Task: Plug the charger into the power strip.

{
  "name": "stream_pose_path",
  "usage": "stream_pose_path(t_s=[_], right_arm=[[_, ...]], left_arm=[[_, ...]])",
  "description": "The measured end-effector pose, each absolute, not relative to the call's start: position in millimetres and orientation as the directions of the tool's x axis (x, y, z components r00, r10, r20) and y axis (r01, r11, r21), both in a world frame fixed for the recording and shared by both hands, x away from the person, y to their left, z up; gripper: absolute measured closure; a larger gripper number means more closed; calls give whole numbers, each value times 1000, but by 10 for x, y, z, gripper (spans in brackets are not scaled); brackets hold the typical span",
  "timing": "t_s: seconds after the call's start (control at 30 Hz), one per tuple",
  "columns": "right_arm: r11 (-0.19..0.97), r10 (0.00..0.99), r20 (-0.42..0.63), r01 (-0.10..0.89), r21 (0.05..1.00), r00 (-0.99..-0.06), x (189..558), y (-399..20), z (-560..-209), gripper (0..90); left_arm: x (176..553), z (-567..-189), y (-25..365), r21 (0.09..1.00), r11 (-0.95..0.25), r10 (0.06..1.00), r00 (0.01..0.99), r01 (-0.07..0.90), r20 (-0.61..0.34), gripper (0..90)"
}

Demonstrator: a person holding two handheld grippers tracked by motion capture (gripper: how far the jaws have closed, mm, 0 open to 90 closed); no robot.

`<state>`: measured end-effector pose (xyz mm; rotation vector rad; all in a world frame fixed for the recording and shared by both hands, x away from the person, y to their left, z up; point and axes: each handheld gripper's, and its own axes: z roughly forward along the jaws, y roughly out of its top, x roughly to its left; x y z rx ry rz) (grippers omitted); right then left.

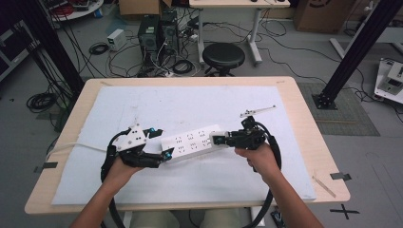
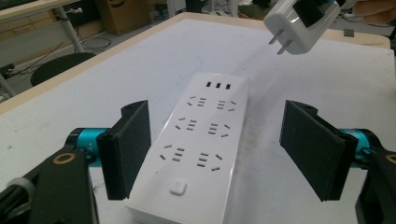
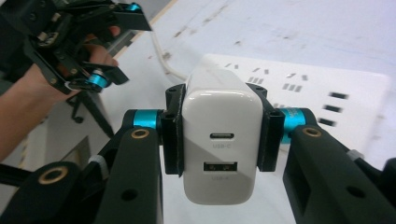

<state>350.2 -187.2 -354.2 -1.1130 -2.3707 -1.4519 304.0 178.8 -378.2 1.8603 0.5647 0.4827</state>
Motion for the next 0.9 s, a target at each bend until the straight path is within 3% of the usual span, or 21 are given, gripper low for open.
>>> stream_pose_path(t_s=[0.9], right_arm=[[298, 617, 334, 604, 739, -713, 3414, -2343, -3279, 629]], left_arm=[[2944, -3814, 1937, 945, -274, 635, 772, 178, 38, 250]])
